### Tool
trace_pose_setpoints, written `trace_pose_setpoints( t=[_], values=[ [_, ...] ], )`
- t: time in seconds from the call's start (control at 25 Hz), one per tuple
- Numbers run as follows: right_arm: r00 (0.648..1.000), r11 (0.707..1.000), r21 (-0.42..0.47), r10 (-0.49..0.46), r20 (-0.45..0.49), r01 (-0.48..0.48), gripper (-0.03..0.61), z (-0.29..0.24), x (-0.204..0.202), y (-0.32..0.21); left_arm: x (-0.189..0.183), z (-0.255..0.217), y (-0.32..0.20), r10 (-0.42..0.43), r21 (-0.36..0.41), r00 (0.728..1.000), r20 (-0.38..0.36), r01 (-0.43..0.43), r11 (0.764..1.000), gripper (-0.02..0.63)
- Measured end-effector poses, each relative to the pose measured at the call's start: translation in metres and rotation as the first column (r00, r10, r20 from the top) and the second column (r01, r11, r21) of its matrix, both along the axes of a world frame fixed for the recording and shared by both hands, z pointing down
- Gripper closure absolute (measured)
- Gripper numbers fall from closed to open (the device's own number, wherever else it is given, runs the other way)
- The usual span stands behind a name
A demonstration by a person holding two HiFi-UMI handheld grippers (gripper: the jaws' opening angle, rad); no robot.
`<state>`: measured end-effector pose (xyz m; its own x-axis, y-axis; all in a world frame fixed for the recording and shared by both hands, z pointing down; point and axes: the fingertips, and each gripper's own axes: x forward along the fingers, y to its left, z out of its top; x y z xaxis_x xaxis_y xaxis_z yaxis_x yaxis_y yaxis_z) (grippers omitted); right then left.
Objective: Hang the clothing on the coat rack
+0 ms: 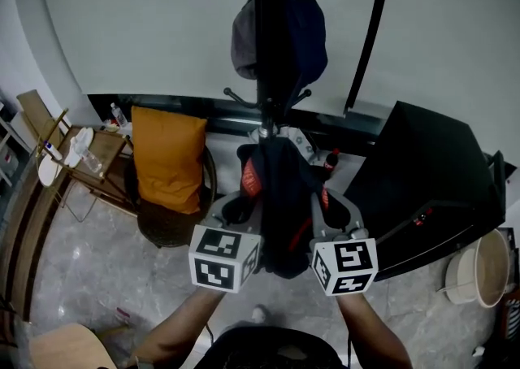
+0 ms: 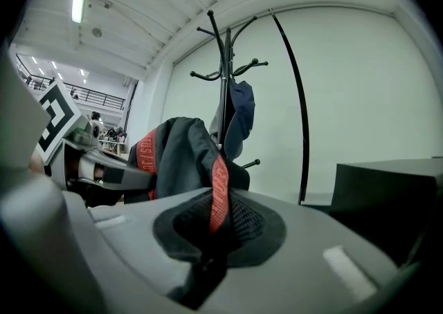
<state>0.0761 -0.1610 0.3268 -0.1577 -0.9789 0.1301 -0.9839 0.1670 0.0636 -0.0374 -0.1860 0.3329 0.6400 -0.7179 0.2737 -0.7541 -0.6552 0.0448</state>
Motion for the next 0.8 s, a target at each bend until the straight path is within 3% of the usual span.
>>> trace_pose_setpoints(
  t=[0.36,0.8],
  values=[
    [0.999,0.999,0.008,0.047,0.012,-0.048,0.546,0.002,0.003,-0.031,0.005,0.0,-0.031,0.046,-0.001,0.999,-0.009,-0.046,0.999,0.58],
    [1.0,1.0,-0.01,0.002,0.017,-0.002,0.546,0.013,-0.003,-0.063,0.007,0.008,-0.061,-0.003,-0.02,1.0,-0.004,0.003,1.0,0.58]
  ],
)
